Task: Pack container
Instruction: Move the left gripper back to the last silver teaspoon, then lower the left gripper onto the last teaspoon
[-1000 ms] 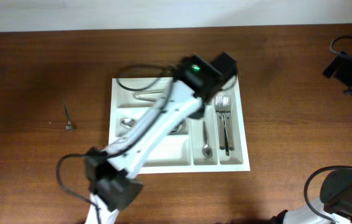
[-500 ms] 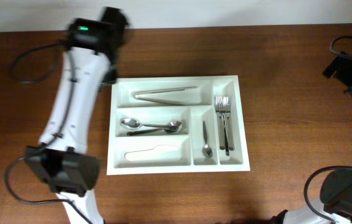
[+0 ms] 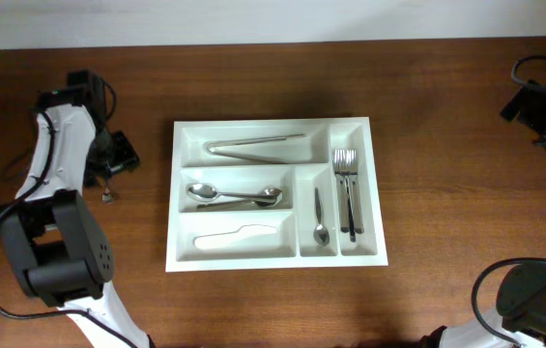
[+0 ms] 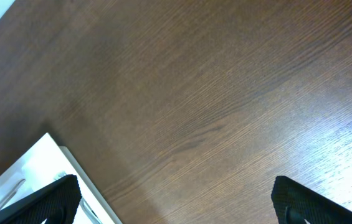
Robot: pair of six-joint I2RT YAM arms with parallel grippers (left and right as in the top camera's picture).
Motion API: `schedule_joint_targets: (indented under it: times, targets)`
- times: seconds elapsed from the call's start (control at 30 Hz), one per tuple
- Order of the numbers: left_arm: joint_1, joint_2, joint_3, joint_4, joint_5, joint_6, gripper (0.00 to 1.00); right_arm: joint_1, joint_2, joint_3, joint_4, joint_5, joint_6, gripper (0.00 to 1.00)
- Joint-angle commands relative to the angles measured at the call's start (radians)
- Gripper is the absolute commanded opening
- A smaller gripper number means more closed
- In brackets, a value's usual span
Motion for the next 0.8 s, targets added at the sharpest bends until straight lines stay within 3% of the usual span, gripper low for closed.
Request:
schedule_joint_targets:
  times: [0.0,0.27,0.5,0.63,0.77]
  targets:
    - [-0.001,-0.006,-0.047,0.043,0.037,0.032,0.69,-0.003,-0.013,0.011,0.0,-0.002,0.008,0.99]
    - [0.039,-0.006,-0.174,0.151,0.021,0.018,0.68,-0.003,-0.013,0.011,0.0,-0.002,0.008,0.99]
    - [0.042,-0.006,-0.222,0.188,-0.161,0.166,0.55,-0.003,-0.013,0.011,0.0,-0.002,0.008,0.99]
    - [0.042,-0.006,-0.224,0.235,-0.159,0.275,0.56,-0.003,-0.013,0.011,0.0,-0.002,0.008,0.99]
    - [0.042,-0.006,-0.224,0.251,-0.159,0.297,0.56,-0.003,-0.013,0.011,0.0,-0.002,0.008,0.99]
